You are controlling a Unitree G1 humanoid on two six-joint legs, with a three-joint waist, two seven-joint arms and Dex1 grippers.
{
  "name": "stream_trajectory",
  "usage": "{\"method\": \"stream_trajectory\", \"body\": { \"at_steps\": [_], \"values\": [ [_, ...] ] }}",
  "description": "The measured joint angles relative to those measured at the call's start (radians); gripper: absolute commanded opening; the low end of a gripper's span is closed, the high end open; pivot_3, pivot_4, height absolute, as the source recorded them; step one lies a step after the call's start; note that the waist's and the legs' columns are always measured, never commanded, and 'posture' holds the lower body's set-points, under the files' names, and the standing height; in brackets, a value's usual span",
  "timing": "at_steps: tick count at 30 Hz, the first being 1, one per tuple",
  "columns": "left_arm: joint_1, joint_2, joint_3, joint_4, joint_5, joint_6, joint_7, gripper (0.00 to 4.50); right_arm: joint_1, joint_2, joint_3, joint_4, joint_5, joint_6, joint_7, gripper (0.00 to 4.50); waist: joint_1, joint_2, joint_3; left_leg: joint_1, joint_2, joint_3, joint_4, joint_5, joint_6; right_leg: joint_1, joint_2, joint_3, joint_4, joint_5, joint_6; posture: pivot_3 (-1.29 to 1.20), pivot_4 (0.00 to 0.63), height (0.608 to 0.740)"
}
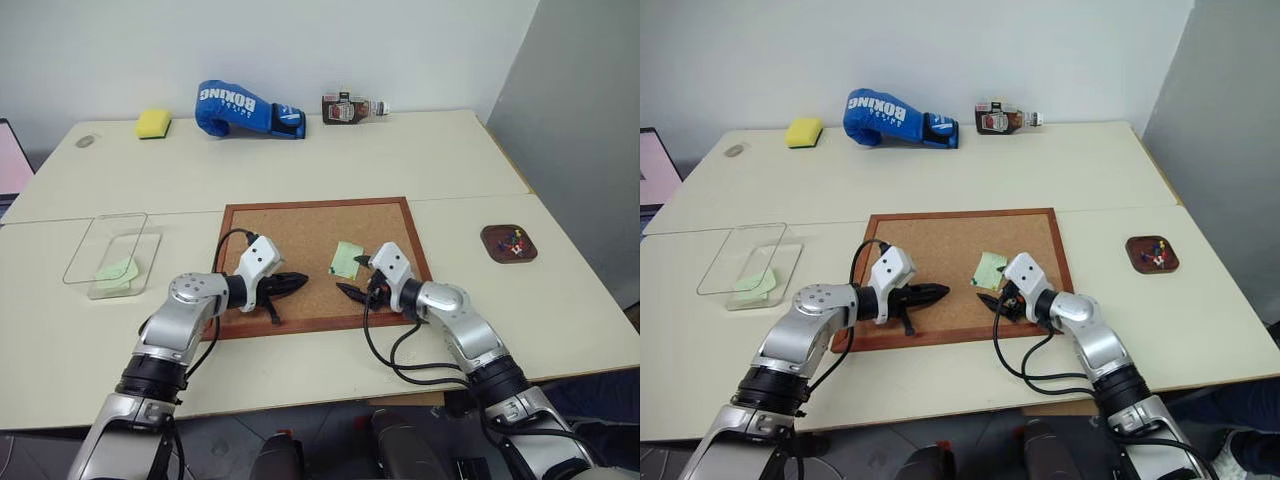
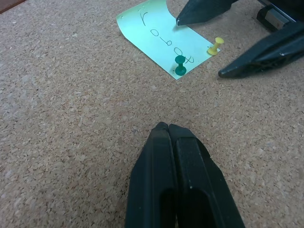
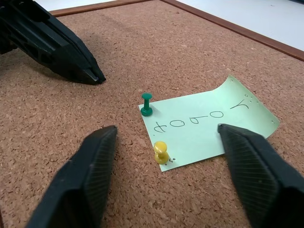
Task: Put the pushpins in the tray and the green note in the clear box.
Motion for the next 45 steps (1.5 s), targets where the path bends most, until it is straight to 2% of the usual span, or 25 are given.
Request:
{"method": "stream_trajectory", "body": {
  "at_steps": [1, 3, 7, 14, 27, 33, 39, 42, 45],
  "values": [
    [0.001, 0.001, 0.0, -0.001, 0.0, 0.0, 0.0, 0.0, 0.0, 0.001, 0.0, 0.001, 0.0, -0.002, 0.003, 2.54, 0.0, 0.0, 0.0, 0.0, 0.0, 0.0, 0.0, 0.0, 0.0, 0.0, 0.0, 0.0, 0.0, 0.0, 0.0, 0.0, 0.15, 0.74],
    [0.001, 0.003, 0.0, -0.003, 0.0, 0.0, -0.001, 0.0, 0.0, 0.003, 0.0, 0.001, -0.001, -0.004, 0.013, 2.27, -0.001, 0.0, 0.0, 0.0, 0.0, 0.0, 0.0, 0.0, 0.0, 0.0, 0.0, 0.0, 0.0, 0.0, 0.0, 0.0, 0.15, 0.74],
    [0.001, 0.005, -0.001, -0.004, 0.0, 0.0, 0.0, 0.0, 0.001, 0.013, 0.0, 0.002, -0.001, -0.005, 0.014, 1.36, -0.001, 0.0, 0.0, 0.0, 0.0, 0.0, 0.0, 0.0, 0.0, 0.0, 0.0, 0.0, 0.0, 0.0, 0.0, 0.0, 0.15, 0.74],
    [-0.006, 0.005, -0.002, 0.005, 0.0, 0.0, -0.001, 0.0, 0.002, 0.02, 0.0, 0.002, -0.017, -0.007, 0.008, 0.05, -0.001, 0.0, 0.0, 0.0, 0.0, 0.0, 0.0, 0.0, 0.0, 0.0, 0.0, 0.0, 0.0, 0.0, 0.0, 0.0, 0.15, 0.74],
    [-0.012, 0.005, -0.008, 0.008, 0.0, -0.002, -0.003, 0.0, 0.019, 0.021, -0.017, -0.042, -0.028, 0.019, -0.01, 0.01, 0.001, 0.0, 0.0, -0.001, 0.0, 0.0, 0.0, 0.0, 0.0, -0.001, 0.0, 0.0, 0.0, 0.0, 0.0, 0.0, 0.15, 0.74],
    [-0.011, 0.006, -0.009, 0.009, 0.001, -0.002, -0.001, 0.0, 0.022, 0.014, -0.096, -0.234, 0.028, 0.093, -0.029, 0.01, 0.002, 0.0, 0.001, -0.001, 0.0, -0.001, 0.0, 0.0, 0.0, -0.001, 0.0, 0.0, 0.0, 0.0, 0.0, 0.0, 0.15, 0.74],
    [-0.012, 0.006, -0.01, 0.009, 0.001, -0.002, -0.001, 0.0, 0.027, 0.019, -0.113, -0.341, 0.068, 0.203, -0.052, 0.01, 0.001, 0.0, 0.001, -0.001, 0.0, 0.0, 0.0, 0.0, 0.0, -0.001, 0.0, 0.0, 0.0, 0.0, 0.0, 0.0, 0.15, 0.74],
    [-0.013, 0.006, -0.012, 0.009, 0.0, -0.002, -0.002, 0.0, 0.027, -0.002, -0.166, -0.359, 0.067, 0.246, -0.104, 0.01, 0.002, 0.0, 0.001, -0.001, 0.0, 0.0, 0.0, 0.0, 0.0, -0.001, 0.0, 0.0, -0.001, 0.0, 0.0, 0.0, 0.15, 0.74],
    [-0.013, 0.006, -0.013, 0.007, 0.0, -0.002, -0.003, 0.0, 0.027, -0.051, -0.294, -0.333, 0.043, 0.29, -0.23, 0.01, 0.004, 0.0, 0.001, -0.002, 0.0, 0.0, 0.0, 0.0, 0.0, -0.001, 0.0, 0.0, -0.001, 0.0, 0.0, 0.0, 0.15, 0.74]
  ]
}}
